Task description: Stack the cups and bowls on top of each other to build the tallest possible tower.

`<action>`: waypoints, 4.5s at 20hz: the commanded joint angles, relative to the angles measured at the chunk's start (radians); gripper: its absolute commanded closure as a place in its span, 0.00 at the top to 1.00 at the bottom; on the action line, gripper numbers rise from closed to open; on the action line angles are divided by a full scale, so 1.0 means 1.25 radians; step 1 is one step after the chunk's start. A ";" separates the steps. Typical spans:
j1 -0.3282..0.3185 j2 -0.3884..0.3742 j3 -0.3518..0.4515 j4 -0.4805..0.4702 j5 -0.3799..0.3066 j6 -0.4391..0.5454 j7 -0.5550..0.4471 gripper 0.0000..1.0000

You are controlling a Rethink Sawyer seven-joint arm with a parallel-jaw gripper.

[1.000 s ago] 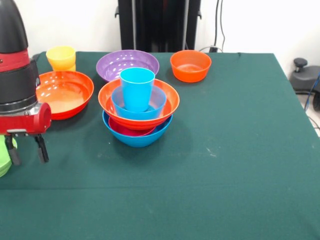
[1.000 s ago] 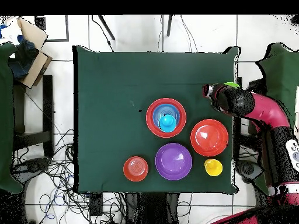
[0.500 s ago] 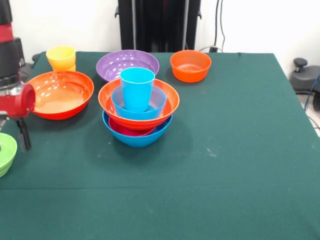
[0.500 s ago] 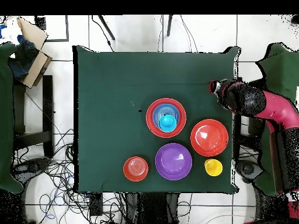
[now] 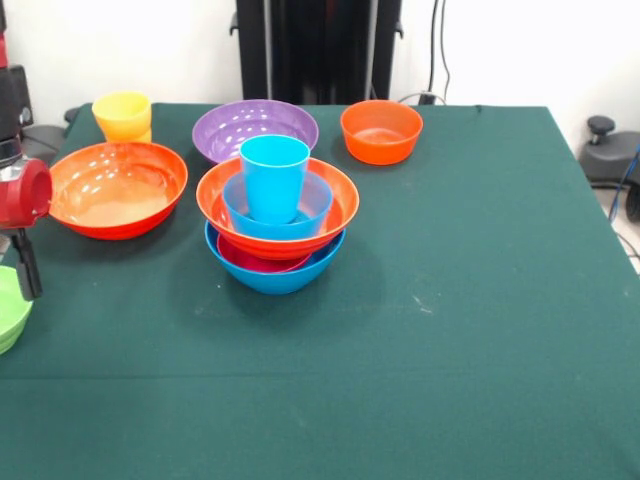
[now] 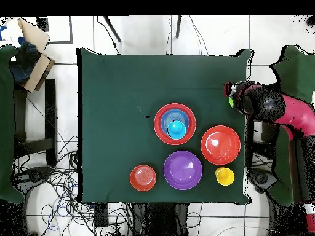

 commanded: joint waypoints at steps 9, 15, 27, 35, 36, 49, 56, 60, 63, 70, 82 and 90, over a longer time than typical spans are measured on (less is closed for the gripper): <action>-0.054 0.091 0.073 -0.133 -0.034 0.155 -0.464 1.00; -0.032 0.103 0.056 -0.123 -0.048 0.104 -0.422 1.00; 0.000 0.100 0.021 -0.075 -0.088 0.004 -0.331 1.00; 0.028 0.176 0.023 -0.140 -0.115 -0.046 -0.336 1.00; 0.030 0.181 0.023 -0.145 -0.116 -0.047 -0.338 1.00; 0.023 0.184 0.017 -0.128 -0.121 -0.048 -0.345 1.00; 0.014 0.168 0.019 -0.106 -0.112 -0.043 -0.336 1.00; -0.012 0.119 0.028 -0.043 -0.095 -0.037 -0.329 1.00; -0.033 0.000 0.035 0.067 -0.064 -0.010 -0.288 1.00; -0.065 -0.131 0.045 0.189 -0.029 0.020 -0.259 1.00; -0.143 -0.246 0.072 0.281 0.036 0.137 -0.346 1.00; -0.257 -0.354 0.127 0.416 0.069 0.153 -0.393 1.00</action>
